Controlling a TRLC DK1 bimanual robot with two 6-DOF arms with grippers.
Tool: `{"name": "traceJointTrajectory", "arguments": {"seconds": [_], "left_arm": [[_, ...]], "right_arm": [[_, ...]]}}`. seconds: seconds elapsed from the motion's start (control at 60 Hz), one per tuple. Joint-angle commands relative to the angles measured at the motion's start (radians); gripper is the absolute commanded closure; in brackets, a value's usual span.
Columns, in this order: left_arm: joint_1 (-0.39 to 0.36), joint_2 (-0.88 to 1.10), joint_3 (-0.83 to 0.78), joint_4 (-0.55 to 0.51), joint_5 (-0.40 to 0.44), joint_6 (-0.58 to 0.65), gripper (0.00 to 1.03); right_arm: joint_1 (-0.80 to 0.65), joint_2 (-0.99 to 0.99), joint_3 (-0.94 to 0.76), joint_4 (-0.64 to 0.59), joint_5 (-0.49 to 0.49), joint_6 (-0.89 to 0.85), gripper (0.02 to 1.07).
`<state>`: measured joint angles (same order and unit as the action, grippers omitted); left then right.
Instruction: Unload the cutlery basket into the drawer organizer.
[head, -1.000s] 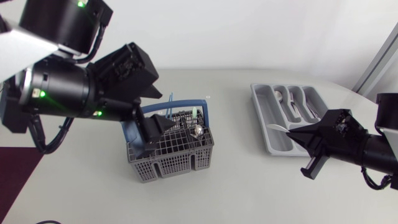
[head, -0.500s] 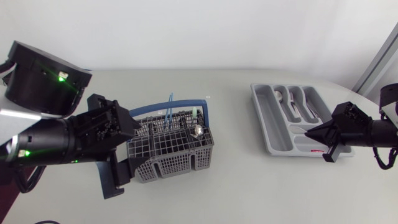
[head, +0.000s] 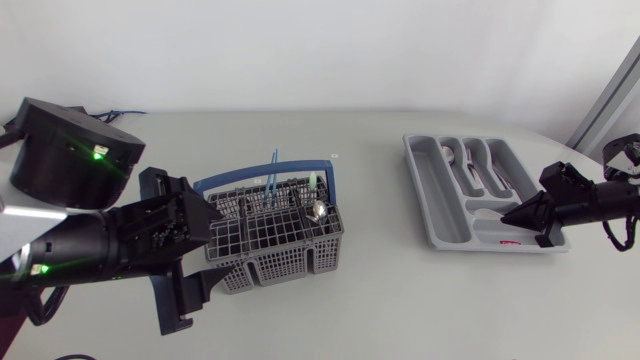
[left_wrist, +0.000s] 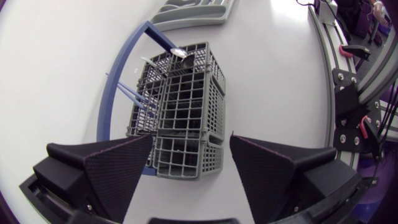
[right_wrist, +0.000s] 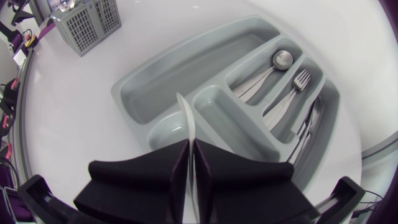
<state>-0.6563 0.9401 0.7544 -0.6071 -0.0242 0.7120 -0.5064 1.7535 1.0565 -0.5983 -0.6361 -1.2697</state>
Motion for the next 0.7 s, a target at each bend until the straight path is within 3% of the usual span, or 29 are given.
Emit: {"name": "traceJointTrajectory", "arguments": {"seconds": [0.0, 0.317, 0.417, 0.567, 0.683], "left_arm": [[0.006, -0.015, -0.033, 0.006, 0.0, 0.023, 0.12], [0.003, -0.04, -0.061, 0.003, -0.002, 0.026, 0.12], [0.0, -0.041, -0.063, 0.003, -0.002, 0.024, 0.11], [-0.006, -0.052, -0.063, -0.003, -0.01, 0.023, 0.11], [-0.011, -0.067, -0.069, -0.014, -0.019, 0.021, 0.11]], "right_arm": [[-0.012, 0.072, 0.066, -0.049, -0.002, -0.048, 0.96], [-0.011, 0.139, 0.091, -0.034, 0.049, -0.054, 0.87], [-0.011, 0.146, 0.082, -0.017, 0.056, -0.054, 0.76], [-0.014, 0.106, 0.042, 0.015, 0.052, -0.054, 0.76], [-0.001, 0.023, 0.003, 0.015, 0.039, -0.03, 0.5]]}}
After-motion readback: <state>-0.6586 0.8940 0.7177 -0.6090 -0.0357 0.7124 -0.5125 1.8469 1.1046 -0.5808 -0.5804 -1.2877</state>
